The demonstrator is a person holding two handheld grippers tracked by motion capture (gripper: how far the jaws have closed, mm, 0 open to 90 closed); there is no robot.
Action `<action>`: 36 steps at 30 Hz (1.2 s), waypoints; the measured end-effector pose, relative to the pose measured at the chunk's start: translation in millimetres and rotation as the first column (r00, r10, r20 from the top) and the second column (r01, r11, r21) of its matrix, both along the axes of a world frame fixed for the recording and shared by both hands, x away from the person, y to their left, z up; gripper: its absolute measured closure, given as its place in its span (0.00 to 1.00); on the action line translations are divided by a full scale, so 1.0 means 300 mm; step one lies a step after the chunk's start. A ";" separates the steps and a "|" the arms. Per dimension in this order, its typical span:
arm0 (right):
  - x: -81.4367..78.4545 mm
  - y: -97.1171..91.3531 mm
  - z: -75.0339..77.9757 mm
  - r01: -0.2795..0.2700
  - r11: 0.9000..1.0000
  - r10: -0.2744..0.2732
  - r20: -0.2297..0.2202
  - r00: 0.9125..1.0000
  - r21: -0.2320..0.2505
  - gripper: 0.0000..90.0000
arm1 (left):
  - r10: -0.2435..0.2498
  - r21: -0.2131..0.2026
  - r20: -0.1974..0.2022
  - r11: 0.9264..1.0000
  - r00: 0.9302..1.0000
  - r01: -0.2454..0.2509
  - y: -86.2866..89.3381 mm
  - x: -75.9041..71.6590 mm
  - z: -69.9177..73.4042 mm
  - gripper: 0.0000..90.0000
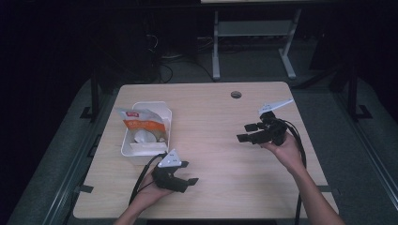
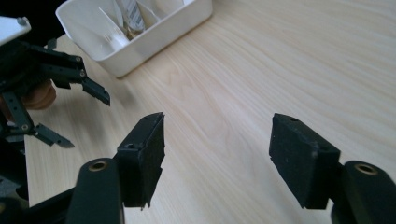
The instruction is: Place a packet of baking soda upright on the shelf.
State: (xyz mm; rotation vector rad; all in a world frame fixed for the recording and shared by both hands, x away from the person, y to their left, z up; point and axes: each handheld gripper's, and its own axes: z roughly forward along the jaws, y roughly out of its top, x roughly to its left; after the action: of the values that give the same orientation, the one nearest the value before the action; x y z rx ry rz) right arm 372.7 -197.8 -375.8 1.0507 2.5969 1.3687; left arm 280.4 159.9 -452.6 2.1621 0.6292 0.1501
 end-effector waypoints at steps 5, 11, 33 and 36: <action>-0.025 -0.037 -0.008 0.013 1.000 -0.013 0.004 1.000 0.011 0.39 | 0.002 0.000 -0.001 1.000 1.000 -0.002 0.001 0.004 -0.001 0.29; -0.044 -0.078 -0.017 0.033 0.999 -0.033 0.001 0.999 0.021 0.39 | 0.001 0.004 0.003 1.000 1.000 -0.001 0.000 0.007 -0.001 0.29; -0.131 -0.213 -0.075 0.094 0.995 -0.094 -0.010 0.996 0.035 0.39 | 0.019 -0.011 0.006 1.000 1.000 -0.019 0.009 0.014 0.001 0.29; -0.143 -0.226 -0.092 0.101 0.995 -0.100 -0.022 0.995 0.028 0.38 | 0.019 -0.010 0.005 1.000 1.000 -0.019 0.008 0.015 -0.001 0.29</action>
State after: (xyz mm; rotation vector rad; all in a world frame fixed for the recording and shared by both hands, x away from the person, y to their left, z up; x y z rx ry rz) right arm 329.7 -265.7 -403.3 1.1877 2.5072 1.3849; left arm 284.8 162.4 -452.9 2.1460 0.6469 0.1626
